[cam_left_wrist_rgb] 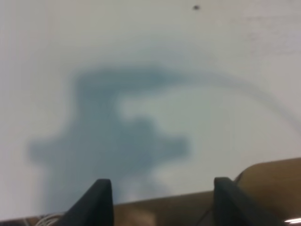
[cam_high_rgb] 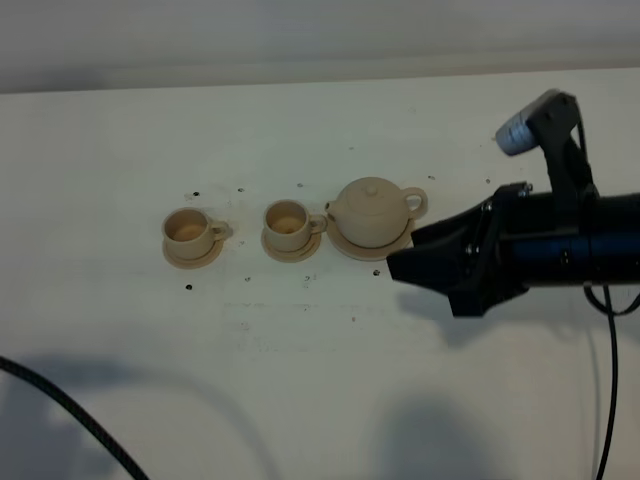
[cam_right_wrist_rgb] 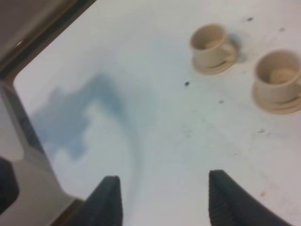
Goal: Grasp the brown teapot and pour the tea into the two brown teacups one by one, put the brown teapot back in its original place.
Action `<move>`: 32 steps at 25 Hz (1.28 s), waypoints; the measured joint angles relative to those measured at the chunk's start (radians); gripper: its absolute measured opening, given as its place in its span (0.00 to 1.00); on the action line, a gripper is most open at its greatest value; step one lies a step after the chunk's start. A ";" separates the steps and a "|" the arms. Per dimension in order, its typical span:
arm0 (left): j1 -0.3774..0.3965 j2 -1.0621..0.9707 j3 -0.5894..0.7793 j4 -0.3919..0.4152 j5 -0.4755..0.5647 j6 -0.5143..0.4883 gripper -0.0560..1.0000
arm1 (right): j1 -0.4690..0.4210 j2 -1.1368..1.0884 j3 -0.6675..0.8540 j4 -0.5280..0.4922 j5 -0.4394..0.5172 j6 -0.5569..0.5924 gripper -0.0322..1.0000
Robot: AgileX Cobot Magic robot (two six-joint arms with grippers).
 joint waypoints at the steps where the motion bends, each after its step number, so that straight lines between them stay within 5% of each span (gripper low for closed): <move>1: 0.000 -0.012 0.023 0.004 0.000 -0.002 0.50 | 0.000 0.000 -0.015 -0.024 -0.008 0.031 0.46; 7: 0.000 -0.041 0.119 0.024 -0.033 -0.008 0.50 | 0.000 0.000 -0.102 -0.126 -0.025 0.179 0.46; 13: 0.000 -0.041 0.164 0.027 -0.153 -0.008 0.50 | 0.000 0.001 -0.154 -0.153 -0.025 0.206 0.46; 20: 0.000 -0.042 0.173 0.033 -0.158 -0.005 0.50 | 0.000 0.001 -0.226 -0.179 -0.019 0.276 0.46; 32: 0.076 -0.123 0.173 0.033 -0.158 -0.004 0.50 | 0.000 0.019 -0.383 -0.500 -0.008 0.589 0.46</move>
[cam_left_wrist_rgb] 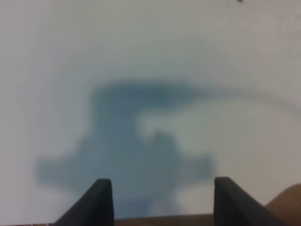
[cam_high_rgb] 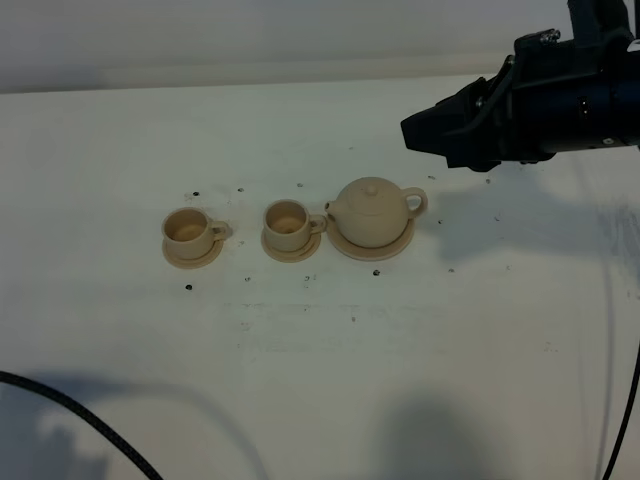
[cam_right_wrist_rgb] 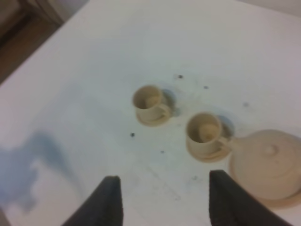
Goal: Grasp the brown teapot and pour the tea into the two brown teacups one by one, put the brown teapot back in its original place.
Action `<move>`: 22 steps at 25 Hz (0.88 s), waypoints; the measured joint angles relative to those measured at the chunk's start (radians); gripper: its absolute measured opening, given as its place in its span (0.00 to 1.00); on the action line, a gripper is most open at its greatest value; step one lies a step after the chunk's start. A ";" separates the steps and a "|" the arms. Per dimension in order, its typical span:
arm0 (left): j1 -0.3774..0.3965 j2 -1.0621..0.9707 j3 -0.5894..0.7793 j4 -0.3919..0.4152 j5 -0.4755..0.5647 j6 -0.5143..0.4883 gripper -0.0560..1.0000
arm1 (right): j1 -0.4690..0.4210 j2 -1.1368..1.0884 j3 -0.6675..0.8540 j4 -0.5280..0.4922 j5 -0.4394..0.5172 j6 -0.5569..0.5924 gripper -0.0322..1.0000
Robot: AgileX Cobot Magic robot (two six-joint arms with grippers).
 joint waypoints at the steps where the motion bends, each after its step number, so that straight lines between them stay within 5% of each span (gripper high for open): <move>1: 0.006 -0.030 0.000 0.000 0.000 0.000 0.50 | 0.000 0.000 -0.007 -0.012 0.000 0.012 0.46; 10: 0.012 -0.264 0.000 0.000 0.001 0.001 0.50 | 0.000 0.060 -0.090 -0.062 0.014 0.092 0.46; 22: 0.012 -0.276 0.000 0.000 0.001 0.004 0.50 | 0.000 0.305 -0.331 -0.311 0.117 0.310 0.46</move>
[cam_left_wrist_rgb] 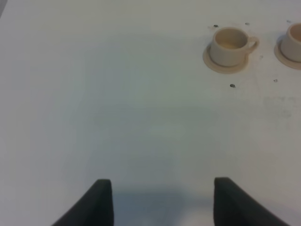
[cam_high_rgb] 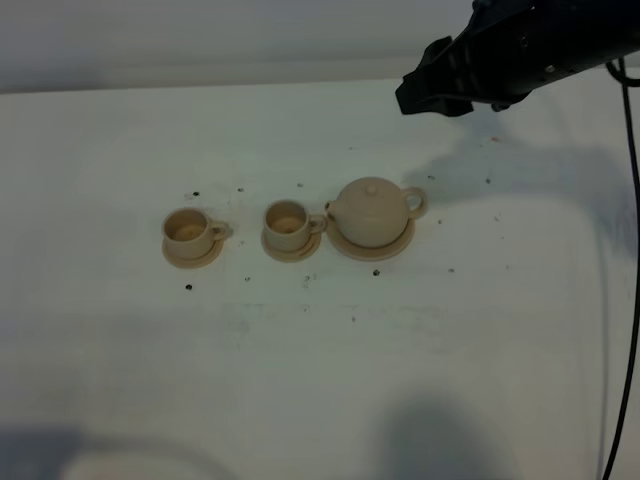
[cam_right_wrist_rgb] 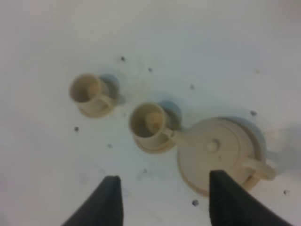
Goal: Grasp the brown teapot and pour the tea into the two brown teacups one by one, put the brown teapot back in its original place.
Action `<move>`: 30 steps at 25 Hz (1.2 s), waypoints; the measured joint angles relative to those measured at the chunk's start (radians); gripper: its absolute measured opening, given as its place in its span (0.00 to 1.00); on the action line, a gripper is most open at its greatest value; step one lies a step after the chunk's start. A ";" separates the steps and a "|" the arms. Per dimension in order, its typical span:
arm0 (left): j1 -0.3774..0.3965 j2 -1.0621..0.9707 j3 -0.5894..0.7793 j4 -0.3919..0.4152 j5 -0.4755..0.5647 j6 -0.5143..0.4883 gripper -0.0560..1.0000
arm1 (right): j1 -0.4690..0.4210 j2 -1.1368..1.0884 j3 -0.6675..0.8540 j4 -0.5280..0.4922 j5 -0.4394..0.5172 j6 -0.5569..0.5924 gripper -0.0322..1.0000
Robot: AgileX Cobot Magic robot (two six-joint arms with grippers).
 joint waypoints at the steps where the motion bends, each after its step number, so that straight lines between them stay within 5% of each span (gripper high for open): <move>1: 0.000 0.000 0.000 0.000 0.000 0.000 0.50 | 0.000 0.018 -0.012 -0.003 0.002 0.000 0.46; 14: 0.000 0.000 0.000 0.000 0.000 0.000 0.50 | 0.000 0.254 -0.191 -0.025 0.032 0.044 0.46; 20: 0.000 -0.001 0.000 0.000 0.000 0.000 0.50 | 0.000 0.295 -0.289 -0.145 0.052 0.040 0.46; 30: 0.000 -0.001 0.000 0.000 0.000 0.000 0.50 | 0.000 0.363 -0.336 -0.193 0.094 -0.363 0.46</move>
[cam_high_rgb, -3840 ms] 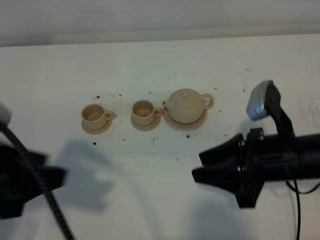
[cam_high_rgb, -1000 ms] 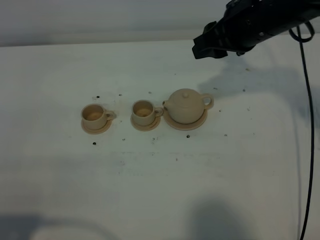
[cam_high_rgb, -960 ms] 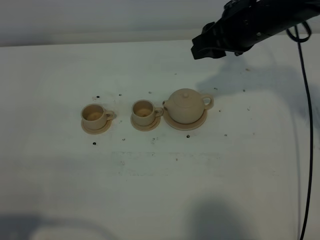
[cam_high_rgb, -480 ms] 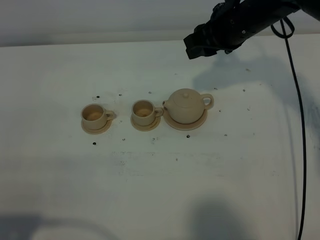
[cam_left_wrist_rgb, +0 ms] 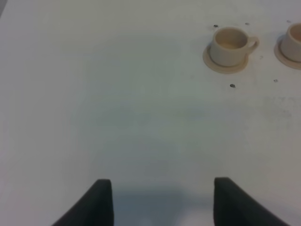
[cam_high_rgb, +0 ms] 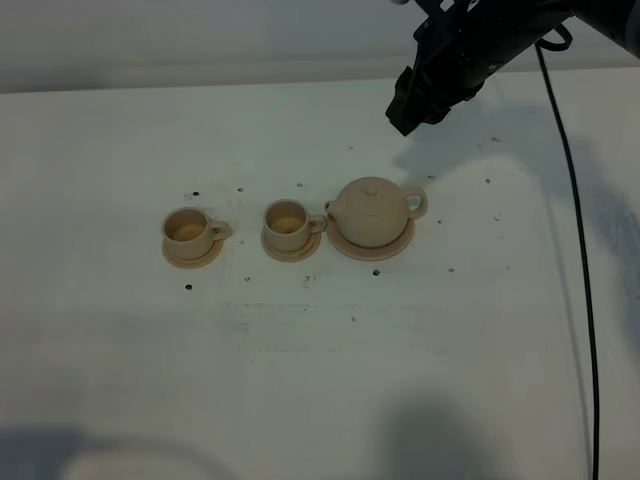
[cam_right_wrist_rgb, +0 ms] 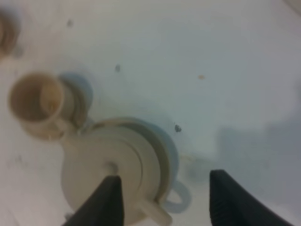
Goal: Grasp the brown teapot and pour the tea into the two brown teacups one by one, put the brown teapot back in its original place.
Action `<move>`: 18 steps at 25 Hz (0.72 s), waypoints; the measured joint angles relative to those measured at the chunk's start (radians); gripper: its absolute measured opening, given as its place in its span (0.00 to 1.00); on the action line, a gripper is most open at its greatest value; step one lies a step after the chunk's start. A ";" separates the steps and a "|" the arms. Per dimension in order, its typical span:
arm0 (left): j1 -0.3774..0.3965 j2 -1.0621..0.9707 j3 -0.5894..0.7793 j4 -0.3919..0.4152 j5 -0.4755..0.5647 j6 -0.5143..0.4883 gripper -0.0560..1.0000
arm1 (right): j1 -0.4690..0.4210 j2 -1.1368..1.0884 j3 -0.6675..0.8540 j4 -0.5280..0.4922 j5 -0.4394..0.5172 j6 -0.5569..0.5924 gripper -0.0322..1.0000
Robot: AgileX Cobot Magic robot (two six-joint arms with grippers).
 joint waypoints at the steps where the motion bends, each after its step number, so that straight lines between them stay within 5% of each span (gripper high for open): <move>1: 0.000 0.000 0.000 0.000 0.000 0.000 0.50 | 0.000 0.000 0.000 0.002 0.008 -0.032 0.46; 8: 0.000 0.000 0.000 0.000 0.000 -0.001 0.50 | 0.001 0.000 0.000 0.016 0.135 -0.234 0.46; 18: 0.000 0.000 0.000 0.000 0.000 -0.001 0.50 | 0.001 0.104 -0.003 -0.012 0.134 -0.383 0.46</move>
